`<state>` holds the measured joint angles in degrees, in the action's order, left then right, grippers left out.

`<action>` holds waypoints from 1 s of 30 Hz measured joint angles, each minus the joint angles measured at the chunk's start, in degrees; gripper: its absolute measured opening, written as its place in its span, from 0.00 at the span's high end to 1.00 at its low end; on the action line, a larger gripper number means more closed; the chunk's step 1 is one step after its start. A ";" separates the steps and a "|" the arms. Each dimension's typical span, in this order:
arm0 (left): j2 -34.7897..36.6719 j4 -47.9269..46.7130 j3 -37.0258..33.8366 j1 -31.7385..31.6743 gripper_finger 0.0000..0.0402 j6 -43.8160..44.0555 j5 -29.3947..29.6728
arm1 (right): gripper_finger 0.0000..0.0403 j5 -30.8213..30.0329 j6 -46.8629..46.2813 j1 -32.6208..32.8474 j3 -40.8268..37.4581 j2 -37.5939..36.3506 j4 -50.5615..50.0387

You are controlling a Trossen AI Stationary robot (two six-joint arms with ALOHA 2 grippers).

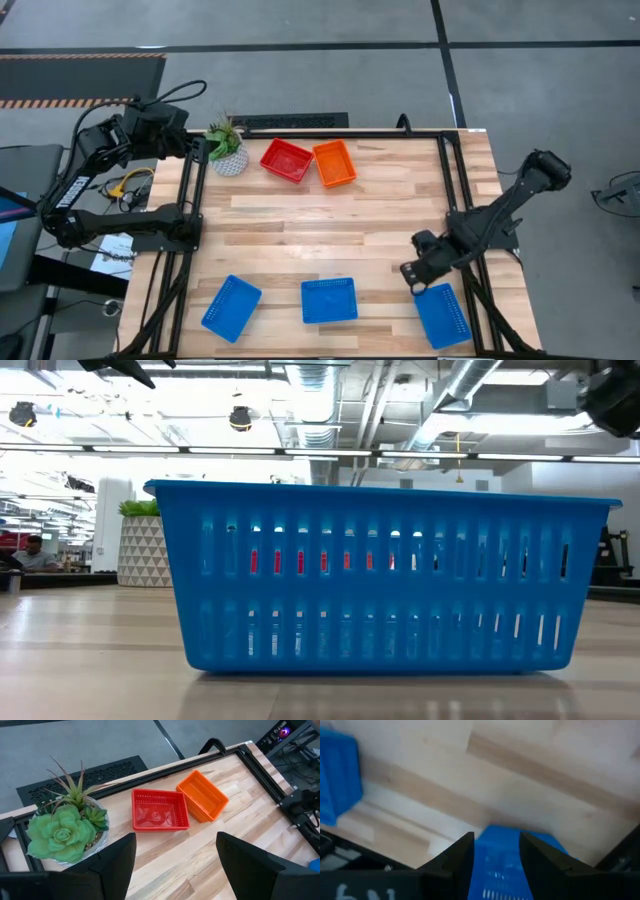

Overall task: Stack baskets by color
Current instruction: Adjust the right blue bin

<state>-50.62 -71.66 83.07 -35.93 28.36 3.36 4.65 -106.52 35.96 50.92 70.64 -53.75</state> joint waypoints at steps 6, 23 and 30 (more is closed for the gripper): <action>-0.01 0.12 0.00 0.01 0.35 -0.02 0.00 | 0.56 0.22 -0.61 4.71 0.00 -0.65 1.63; -0.01 0.61 0.00 0.00 0.35 0.00 0.00 | 0.56 2.92 2.30 8.75 0.00 -0.69 3.13; -0.01 0.62 0.00 0.01 0.35 -0.07 0.15 | 0.56 4.37 -5.88 9.46 0.02 -0.58 0.36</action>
<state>-50.63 -71.04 83.07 -35.92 28.29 3.51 9.02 -112.39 45.43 50.93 70.06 -53.39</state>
